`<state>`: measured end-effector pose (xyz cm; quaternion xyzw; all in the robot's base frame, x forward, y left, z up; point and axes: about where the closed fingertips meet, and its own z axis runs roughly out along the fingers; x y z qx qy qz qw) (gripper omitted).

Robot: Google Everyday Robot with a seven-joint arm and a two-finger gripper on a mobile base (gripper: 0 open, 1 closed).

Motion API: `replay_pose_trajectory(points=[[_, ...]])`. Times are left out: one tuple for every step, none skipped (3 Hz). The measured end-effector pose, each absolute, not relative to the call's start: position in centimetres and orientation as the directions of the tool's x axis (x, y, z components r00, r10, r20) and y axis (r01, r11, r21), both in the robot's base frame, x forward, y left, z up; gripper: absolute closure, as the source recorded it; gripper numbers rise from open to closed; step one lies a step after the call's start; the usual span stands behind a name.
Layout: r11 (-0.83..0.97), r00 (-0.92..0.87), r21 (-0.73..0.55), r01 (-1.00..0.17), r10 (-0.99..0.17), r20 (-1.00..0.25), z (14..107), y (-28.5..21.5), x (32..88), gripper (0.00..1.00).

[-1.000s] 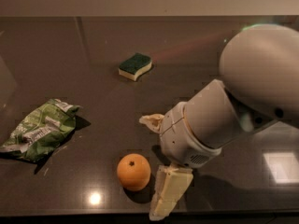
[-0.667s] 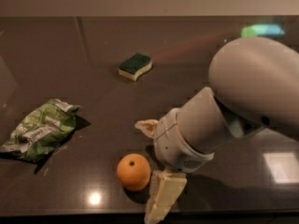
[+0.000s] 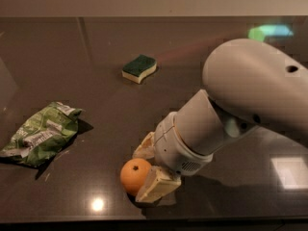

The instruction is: Move orange near sponge

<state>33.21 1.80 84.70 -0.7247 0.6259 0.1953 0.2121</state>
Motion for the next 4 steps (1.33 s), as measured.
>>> replay_pose_trajectory(points=[[-0.103, 0.11, -0.044, -0.994, -0.831, -0.546, 85.3, 1.4, 33.9, 0.64], [-0.02, 0.042, -0.046, -0.999, -0.837, -0.545, 87.2, -0.2, 36.9, 0.88], [0.077, -0.019, -0.082, -0.994, -0.832, -0.555, 89.8, -2.4, 41.2, 1.0], [0.16, -0.052, -0.141, -0.977, -0.82, -0.57, 91.9, -4.3, 46.2, 1.0]])
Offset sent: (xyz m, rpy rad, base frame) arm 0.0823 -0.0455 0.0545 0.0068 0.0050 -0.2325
